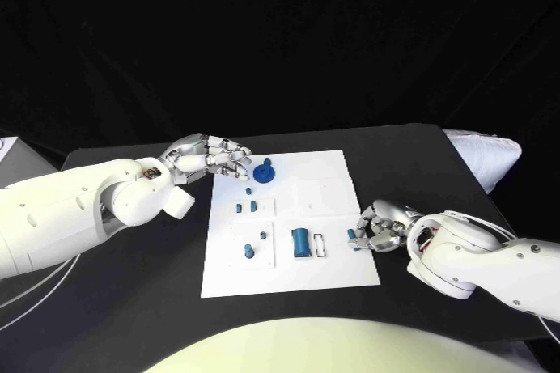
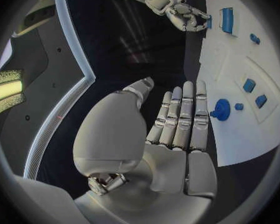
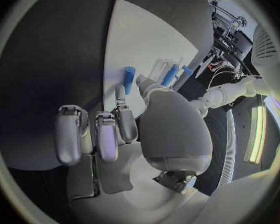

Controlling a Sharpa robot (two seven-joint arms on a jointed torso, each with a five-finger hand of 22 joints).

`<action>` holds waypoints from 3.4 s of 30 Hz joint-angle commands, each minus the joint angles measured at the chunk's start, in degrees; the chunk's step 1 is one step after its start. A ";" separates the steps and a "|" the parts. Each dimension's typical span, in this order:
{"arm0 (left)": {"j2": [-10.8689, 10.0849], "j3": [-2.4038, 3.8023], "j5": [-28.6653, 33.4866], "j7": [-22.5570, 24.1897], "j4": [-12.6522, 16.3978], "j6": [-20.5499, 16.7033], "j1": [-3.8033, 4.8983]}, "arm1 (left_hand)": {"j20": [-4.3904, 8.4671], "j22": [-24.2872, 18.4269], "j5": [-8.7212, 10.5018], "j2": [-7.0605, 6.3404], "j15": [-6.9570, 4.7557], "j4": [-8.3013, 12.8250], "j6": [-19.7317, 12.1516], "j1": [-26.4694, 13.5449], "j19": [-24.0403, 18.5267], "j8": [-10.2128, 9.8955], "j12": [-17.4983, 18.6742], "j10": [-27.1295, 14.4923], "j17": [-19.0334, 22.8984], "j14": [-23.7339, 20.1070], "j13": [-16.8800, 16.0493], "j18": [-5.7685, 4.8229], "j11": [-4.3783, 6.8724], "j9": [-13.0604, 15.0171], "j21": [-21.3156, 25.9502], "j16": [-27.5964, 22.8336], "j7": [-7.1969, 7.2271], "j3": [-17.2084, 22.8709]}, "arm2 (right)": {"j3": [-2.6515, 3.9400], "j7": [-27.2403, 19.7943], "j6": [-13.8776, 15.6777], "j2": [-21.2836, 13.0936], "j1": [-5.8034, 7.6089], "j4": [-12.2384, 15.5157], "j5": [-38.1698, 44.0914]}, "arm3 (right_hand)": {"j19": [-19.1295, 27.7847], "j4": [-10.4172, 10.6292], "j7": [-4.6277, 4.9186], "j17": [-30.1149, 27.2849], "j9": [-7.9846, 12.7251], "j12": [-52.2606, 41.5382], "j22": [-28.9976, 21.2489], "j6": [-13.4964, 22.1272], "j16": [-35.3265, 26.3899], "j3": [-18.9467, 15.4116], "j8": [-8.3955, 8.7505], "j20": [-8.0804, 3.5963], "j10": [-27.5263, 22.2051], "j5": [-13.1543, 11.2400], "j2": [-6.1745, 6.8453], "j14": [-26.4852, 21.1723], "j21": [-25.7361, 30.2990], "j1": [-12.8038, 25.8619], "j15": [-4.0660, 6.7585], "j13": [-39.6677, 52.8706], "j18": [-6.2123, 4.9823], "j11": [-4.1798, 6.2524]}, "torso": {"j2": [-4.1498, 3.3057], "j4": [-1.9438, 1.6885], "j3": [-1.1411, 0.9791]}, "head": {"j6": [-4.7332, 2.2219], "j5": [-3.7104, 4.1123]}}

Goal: Assemble the parts on the task board

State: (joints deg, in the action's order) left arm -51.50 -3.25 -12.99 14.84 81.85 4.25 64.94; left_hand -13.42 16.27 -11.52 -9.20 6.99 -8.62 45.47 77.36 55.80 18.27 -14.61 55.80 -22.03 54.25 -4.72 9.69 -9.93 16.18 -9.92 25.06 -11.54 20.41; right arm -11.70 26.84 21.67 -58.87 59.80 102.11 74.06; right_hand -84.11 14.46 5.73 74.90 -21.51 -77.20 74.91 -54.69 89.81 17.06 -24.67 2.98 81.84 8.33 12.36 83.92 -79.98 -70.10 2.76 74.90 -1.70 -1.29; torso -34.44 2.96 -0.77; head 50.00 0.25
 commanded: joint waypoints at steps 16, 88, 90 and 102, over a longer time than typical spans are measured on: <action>-0.02 0.01 -0.47 0.79 0.22 1.33 -0.08 | 0.03 -0.05 -0.17 0.08 0.13 0.06 0.39 0.65 0.33 0.21 -0.21 -0.25 0.05 -0.47 0.06 0.69 0.07 -0.09 0.23 0.19 -1.57 0.30 | -0.14 3.96 -7.61 2.91 -0.87 -2.79 10.43 | -3.50 -5.19 0.09 14.78 0.64 1.61 12.20 -0.42 -0.04 2.13 1.04 0.12 -0.92 -1.65 1.54 5.99 1.99 -8.09 -0.05 3.84 -0.42 0.06 | 0.02 -0.03 0.03 | 0.00 -0.03; -0.05 0.01 -0.12 0.19 0.50 1.87 -0.07 | 0.01 -0.24 -0.15 0.49 0.22 -0.60 0.30 0.35 0.42 0.19 -0.28 -0.47 0.11 -0.61 0.13 0.67 -0.03 -0.21 0.45 0.30 -1.68 0.54 | -0.02 8.23 0.15 8.83 0.77 1.22 4.65 | -4.84 -1.13 -2.21 15.10 -1.22 -3.48 13.67 -4.60 0.19 9.68 -2.48 -1.19 3.26 9.40 1.35 6.08 -4.08 6.93 1.53 8.25 0.63 1.99 | -0.02 0.00 -0.01 | 0.00 0.27; -0.07 0.01 -0.12 0.18 0.49 1.87 -0.07 | 0.01 -0.24 -0.15 0.49 0.22 -0.60 0.30 0.35 0.42 0.19 -0.28 -0.47 0.11 -0.61 0.13 0.67 -0.03 -0.21 0.45 0.30 -1.68 0.54 | -0.03 8.31 0.18 9.00 0.59 1.19 4.63 | -4.86 -1.12 -2.22 15.10 -1.23 -3.47 13.70 -4.61 0.19 9.70 -2.49 -1.19 3.26 9.42 1.32 6.08 -4.20 6.93 1.53 8.25 0.65 2.00 | 0.00 0.01 0.01 | 0.00 0.31; -0.20 0.01 -0.12 0.11 0.48 1.94 -0.07 | 0.01 -0.24 -0.15 0.49 0.22 -0.60 0.30 0.35 0.42 0.19 -0.28 -0.47 0.11 -0.61 0.13 0.67 -0.03 -0.21 0.45 0.30 -1.68 0.54 | -0.04 8.50 -0.80 9.44 -0.12 0.99 4.25 | -4.86 -1.26 -2.35 15.10 -1.26 -3.39 13.70 -4.58 0.19 9.95 -2.55 -1.24 3.25 9.81 1.10 6.08 -4.20 6.66 1.61 8.21 0.65 2.10 | 0.01 0.06 0.05 | 0.00 0.20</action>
State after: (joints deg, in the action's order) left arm -51.72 -3.25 -13.26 14.60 82.21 4.91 64.93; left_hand -13.42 16.08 -11.52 -8.97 7.19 -9.09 45.47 77.59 55.80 18.27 -14.60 55.80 -22.00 54.05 -4.67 9.69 -9.93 16.07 -9.70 25.06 -11.55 20.88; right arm -11.73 34.79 21.82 -49.49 59.80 103.16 78.58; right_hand -84.12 13.12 3.47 74.91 -22.74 -80.37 74.94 -58.98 89.81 26.80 -26.85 2.13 83.73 17.84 13.56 83.92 -83.87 -63.62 4.02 74.91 -1.70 0.51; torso -34.43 2.96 -0.73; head 50.00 0.46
